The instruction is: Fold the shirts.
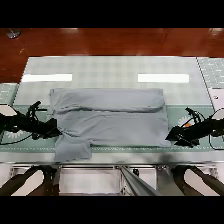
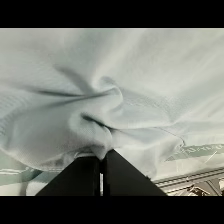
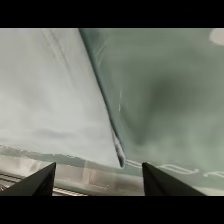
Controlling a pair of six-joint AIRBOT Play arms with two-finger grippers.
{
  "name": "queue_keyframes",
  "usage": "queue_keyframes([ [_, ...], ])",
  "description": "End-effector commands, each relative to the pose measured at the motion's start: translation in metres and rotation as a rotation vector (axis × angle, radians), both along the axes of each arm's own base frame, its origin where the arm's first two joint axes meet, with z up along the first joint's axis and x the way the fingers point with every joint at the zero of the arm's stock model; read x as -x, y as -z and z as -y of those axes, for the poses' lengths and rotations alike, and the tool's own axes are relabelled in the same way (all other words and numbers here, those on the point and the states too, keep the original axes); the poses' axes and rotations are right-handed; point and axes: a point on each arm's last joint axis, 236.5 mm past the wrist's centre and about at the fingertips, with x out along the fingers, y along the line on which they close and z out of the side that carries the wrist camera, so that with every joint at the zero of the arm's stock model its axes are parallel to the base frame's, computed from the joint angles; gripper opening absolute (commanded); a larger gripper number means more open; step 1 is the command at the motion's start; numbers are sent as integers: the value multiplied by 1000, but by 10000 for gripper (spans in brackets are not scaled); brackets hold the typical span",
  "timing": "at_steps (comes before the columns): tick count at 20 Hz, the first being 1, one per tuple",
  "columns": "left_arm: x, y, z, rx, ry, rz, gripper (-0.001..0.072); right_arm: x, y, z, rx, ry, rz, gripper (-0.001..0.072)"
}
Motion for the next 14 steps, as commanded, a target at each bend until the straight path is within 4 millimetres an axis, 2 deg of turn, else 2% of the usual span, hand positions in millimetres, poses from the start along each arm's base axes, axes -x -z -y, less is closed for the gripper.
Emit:
queue_keyframes([
  [1, 0, -1, 1, 3, 0, 1, 20, -7, 4, -8, 12, -11, 26, 621],
  [5, 0, 0, 1, 2, -2, 2, 20, -22, 9, -16, 39, -4, 74, 621],
  [9, 4, 5, 1, 3, -2, -6, 20, -19, 19, -39, -11, -49, 29, 618],
  [10, 5, 7, 2, 1, -5, -9, 20, -21, 19, -44, -34, -54, 28, 536],
  [12, 0, 7, -1, -8, -12, 9, 20, -30, 8, -53, -87, -79, 60, 29],
  [14, -14, -3, -5, -15, -3, 55, 20, -40, -9, -54, -112, -124, 85, 27],
])
